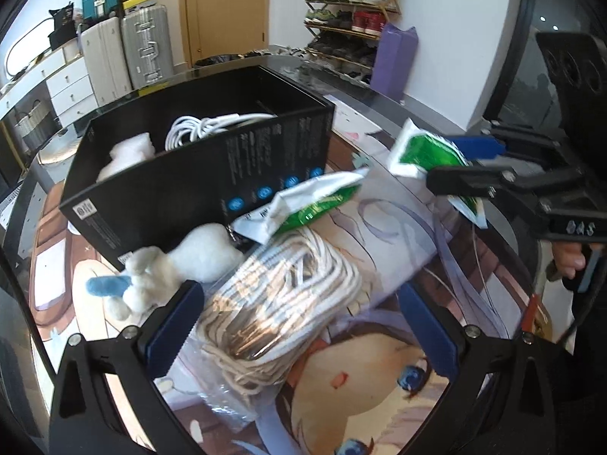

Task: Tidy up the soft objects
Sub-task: 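Grasp the clear bag of white rope with the left gripper while the right holds the packet, then lift the rope bag with the left gripper while the right carries the packet over the box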

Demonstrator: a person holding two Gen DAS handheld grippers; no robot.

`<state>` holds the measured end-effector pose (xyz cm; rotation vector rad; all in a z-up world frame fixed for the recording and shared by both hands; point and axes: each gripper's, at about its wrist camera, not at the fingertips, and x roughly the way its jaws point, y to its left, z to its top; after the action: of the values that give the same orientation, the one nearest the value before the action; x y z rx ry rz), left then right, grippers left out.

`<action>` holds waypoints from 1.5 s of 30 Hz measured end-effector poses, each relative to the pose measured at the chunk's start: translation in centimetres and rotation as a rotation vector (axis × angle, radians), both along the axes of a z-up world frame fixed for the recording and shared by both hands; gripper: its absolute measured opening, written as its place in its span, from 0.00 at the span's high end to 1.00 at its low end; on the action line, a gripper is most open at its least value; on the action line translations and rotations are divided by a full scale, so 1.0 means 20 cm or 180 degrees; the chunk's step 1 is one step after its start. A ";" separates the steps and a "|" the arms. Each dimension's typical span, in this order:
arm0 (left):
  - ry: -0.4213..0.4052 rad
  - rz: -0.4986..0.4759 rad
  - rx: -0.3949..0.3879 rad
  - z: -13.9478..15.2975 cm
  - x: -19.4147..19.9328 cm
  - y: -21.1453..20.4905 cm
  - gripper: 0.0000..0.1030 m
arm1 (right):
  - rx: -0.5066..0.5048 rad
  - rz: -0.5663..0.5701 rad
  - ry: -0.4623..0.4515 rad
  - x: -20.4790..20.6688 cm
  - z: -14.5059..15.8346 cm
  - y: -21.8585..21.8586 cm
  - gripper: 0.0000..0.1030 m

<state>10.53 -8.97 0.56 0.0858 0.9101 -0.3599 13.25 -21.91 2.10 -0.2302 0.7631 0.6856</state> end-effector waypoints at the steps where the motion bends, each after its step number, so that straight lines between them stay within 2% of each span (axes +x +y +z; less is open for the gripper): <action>1: 0.0023 -0.0053 0.0003 0.00 -0.01 -0.01 0.00 | 0.0003 0.0002 -0.0002 0.00 0.00 0.00 0.60; 13: 0.0054 -0.0187 0.0099 0.01 0.03 -0.03 0.01 | 0.0007 0.0022 0.0008 0.00 0.00 0.01 0.60; 16: 0.0078 -0.0203 0.0132 -0.01 0.02 -0.04 0.05 | 0.0004 0.0014 0.0010 0.00 0.00 0.01 0.60; 19: 0.0076 -0.0200 0.0193 -0.03 0.01 -0.06 0.21 | 0.0008 0.0004 0.0014 0.00 0.00 0.00 0.60; 20: 0.0088 -0.0198 0.0194 -0.04 0.00 -0.05 0.32 | 0.0008 0.0003 0.0012 0.00 0.00 0.00 0.60; 22: 0.0076 -0.0212 0.0184 -0.04 -0.01 -0.06 0.37 | 0.0007 0.0010 0.0007 -0.01 0.00 0.00 0.60; 24: 0.0037 -0.0244 0.0219 -0.04 -0.04 -0.07 0.47 | 0.0009 0.0013 0.0002 0.00 0.00 0.00 0.60; 26: 0.0020 -0.0279 0.0204 -0.05 -0.07 -0.07 0.51 | 0.0008 0.0018 -0.0006 -0.01 0.00 0.01 0.60; 32: 0.0001 -0.0302 0.0114 -0.03 -0.13 -0.05 0.56 | 0.0019 0.0047 -0.0028 -0.02 0.01 0.02 0.60; 39: -0.0032 -0.0297 0.0026 0.00 -0.19 -0.06 0.57 | 0.0060 0.0077 -0.0065 -0.04 0.03 0.02 0.60; 45: -0.0164 -0.0210 -0.0074 0.06 -0.23 0.00 0.57 | 0.0148 0.0115 -0.0141 -0.07 0.07 0.02 0.60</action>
<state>5.92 -9.00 1.79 0.1034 0.8534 -0.4277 11.89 -21.59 3.45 -0.2165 0.7013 0.7293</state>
